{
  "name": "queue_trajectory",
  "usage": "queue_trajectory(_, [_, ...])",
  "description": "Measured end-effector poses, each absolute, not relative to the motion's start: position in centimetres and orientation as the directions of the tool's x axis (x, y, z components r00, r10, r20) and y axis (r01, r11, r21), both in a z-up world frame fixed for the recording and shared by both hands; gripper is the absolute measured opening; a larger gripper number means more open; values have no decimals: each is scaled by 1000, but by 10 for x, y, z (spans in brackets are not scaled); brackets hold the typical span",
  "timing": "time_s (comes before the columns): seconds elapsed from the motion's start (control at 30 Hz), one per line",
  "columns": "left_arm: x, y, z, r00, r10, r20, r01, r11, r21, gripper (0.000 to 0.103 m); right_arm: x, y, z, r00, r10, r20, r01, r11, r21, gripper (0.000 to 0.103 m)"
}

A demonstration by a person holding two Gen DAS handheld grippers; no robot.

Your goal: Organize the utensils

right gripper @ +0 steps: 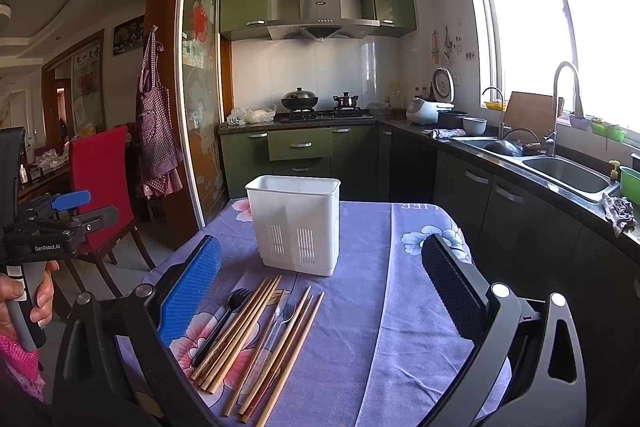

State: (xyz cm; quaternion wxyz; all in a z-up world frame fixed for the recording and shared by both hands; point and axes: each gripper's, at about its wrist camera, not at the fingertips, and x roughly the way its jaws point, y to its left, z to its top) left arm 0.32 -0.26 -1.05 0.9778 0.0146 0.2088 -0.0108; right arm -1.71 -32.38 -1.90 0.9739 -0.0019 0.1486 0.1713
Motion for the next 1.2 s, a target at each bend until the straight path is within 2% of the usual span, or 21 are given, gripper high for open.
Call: queue_trajectory(1.2, [6,-1,-12,909,-20,-417,30,999,18,97,-14,-320,-26,892,339,-300,-340,939,53,99])
